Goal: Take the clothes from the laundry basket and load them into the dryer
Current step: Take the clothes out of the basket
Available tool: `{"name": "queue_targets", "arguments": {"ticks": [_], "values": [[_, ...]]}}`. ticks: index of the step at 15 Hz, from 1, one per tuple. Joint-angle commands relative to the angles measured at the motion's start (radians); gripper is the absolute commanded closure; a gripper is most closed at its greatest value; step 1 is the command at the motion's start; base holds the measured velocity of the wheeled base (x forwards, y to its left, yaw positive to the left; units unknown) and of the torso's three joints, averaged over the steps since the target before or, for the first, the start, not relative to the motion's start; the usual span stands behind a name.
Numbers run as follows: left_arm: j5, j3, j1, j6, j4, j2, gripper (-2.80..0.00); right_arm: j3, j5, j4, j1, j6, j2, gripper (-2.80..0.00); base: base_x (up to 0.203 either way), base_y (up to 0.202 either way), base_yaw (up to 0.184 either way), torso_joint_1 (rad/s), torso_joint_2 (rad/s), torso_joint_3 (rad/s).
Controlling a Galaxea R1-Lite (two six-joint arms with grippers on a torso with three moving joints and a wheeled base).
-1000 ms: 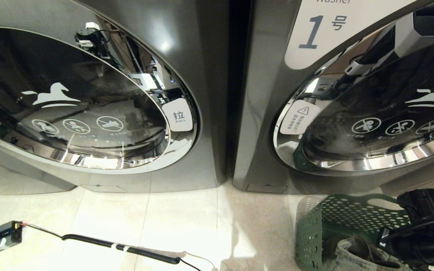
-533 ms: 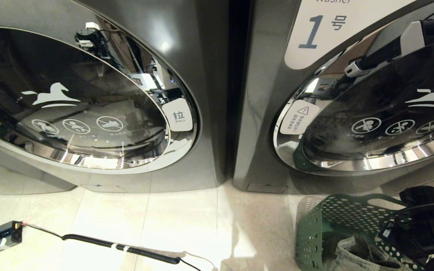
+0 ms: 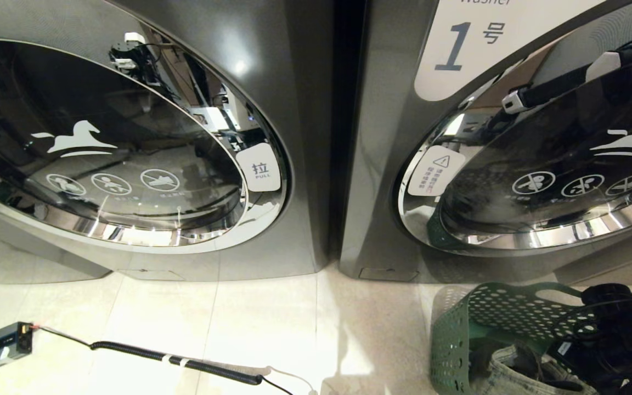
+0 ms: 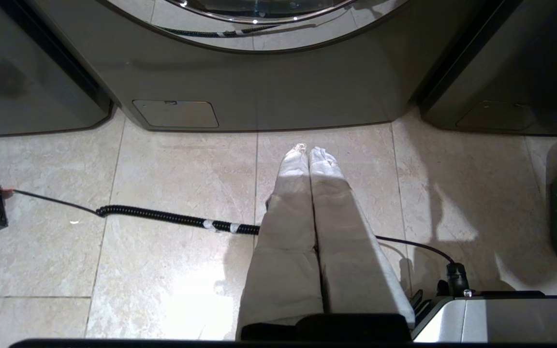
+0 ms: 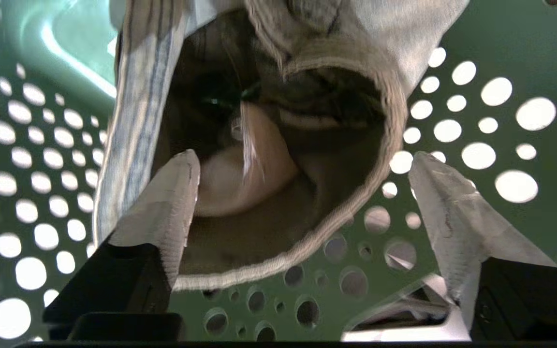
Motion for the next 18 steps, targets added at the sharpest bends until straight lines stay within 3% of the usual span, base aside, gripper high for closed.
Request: {"name": "queue_targets", "arguments": {"ticks": [1,7,18], "values": [[0.000,0.000,0.000,-0.001,0.000,0.000,0.00,-0.010,-0.001,-0.001,-0.011,0.008,0.047,-2.80,0.000,0.000,0.000,0.000,0.00,0.000],[0.000,0.000,0.000,0.000,0.000,0.001,0.00,-0.066,0.003,-0.003,-0.011,0.067,0.138,-2.80,0.000,0.000,0.000,0.000,0.00,0.000],[0.000,0.000,0.000,0.000,0.000,0.001,0.00,-0.090,0.004,-0.001,-0.014,0.060,0.213,-2.80,0.000,0.000,0.000,0.000,0.00,0.000]]}}
